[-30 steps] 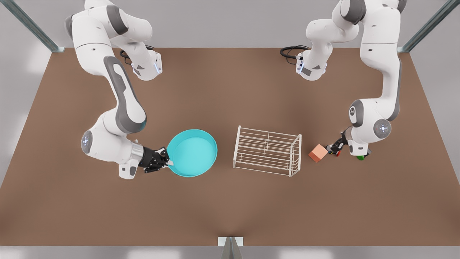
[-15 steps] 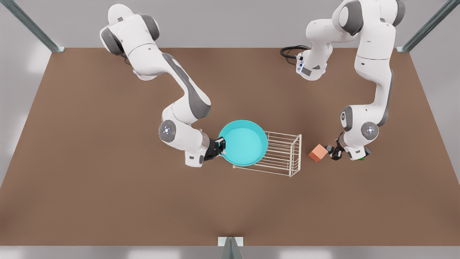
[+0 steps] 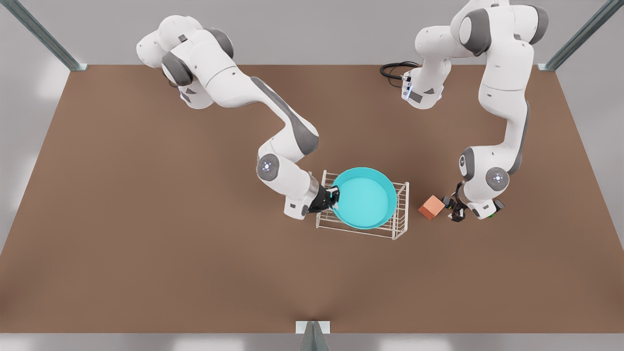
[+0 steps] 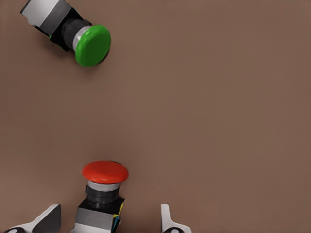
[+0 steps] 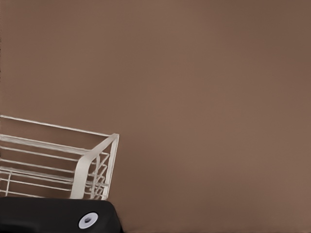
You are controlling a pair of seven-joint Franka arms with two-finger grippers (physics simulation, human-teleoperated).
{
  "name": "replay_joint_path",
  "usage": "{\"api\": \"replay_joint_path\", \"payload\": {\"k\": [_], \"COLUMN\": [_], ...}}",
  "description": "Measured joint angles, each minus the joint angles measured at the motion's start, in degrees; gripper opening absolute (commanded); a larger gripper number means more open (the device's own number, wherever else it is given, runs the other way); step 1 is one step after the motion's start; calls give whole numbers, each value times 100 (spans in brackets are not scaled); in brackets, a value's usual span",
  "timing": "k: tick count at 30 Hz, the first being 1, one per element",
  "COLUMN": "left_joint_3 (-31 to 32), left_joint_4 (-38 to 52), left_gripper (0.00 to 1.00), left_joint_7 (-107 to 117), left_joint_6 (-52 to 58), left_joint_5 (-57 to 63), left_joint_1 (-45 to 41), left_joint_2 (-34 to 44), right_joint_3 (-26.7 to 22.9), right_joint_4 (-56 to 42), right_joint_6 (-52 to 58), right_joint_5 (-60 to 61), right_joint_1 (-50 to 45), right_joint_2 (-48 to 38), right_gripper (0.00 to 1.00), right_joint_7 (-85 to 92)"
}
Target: Place the plate on the shelf with right arm and place the red button switch in the plate with left arm
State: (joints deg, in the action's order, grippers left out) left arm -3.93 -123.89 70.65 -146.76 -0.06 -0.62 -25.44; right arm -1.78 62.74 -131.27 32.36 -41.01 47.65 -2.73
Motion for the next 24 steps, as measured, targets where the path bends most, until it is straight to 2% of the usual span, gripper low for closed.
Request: {"api": "replay_joint_path", "payload": {"k": [2, 3, 6, 9, 11, 14, 16, 18, 19, 21, 22, 24], "left_joint_3": [-3, -7, -40, -57, -68, -94, -111, -115, -116, -120, -122, -134], "left_joint_4": [-1, -3, -5, -13, -8, -7, -12, -14, -17, -32, -36, -39], "left_gripper": [100, 100, 100, 100, 100, 100, 100, 76, 71, 58, 54, 52], "left_joint_7": [77, 113, 208, 289, 336, 397, 433, 467, 482, 510, 523, 544], "left_joint_6": [-45, -62, -101, -124, -136, -169, -196, -214, -220, -229, -232, -238], "left_joint_5": [0, 1, 1, 2, 2, 2, 2, 3, 3, 4, 4, 4], "left_joint_1": [0, 2, 9, 8, 13, 23, 26, 27, 26, 26, 26, 25], "left_joint_2": [-18, -35, -58, -61, -92, -159, -179, -180, -170, -155, -153, -153], "right_joint_3": [2, 4, 2, -22, -252, -985, -1586, -2174, -2505, -2804, -2862, -2895], "right_joint_4": [-6, -2, 11, 6, 22, 298, 1353, 2038, 2160, 2225, 2210, 2193], "right_joint_6": [-76, -103, -157, -190, -188, 163, 594, 1300, 1723, 2413, 2704, 3196], "right_joint_5": [-5, -10, -48, -38, -34, -149, -328, -1236, -1588, -2051, -2195, -2383], "right_joint_1": [-27, -36, -126, -182, -169, 79, 229, 297, 404, 841, 1032, 1255], "right_joint_2": [12, 11, 8, -2, -255, -1170, -2184, -2877, -2962, -3024, -3026, -3031], "right_gripper": [19, 19, 65, 97, 100, 100, 100, 100, 100, 100, 100, 100], "right_joint_7": [-151, -226, -461, -688, -818, -967, -883, -751, -689, -571, -521, -426]}}
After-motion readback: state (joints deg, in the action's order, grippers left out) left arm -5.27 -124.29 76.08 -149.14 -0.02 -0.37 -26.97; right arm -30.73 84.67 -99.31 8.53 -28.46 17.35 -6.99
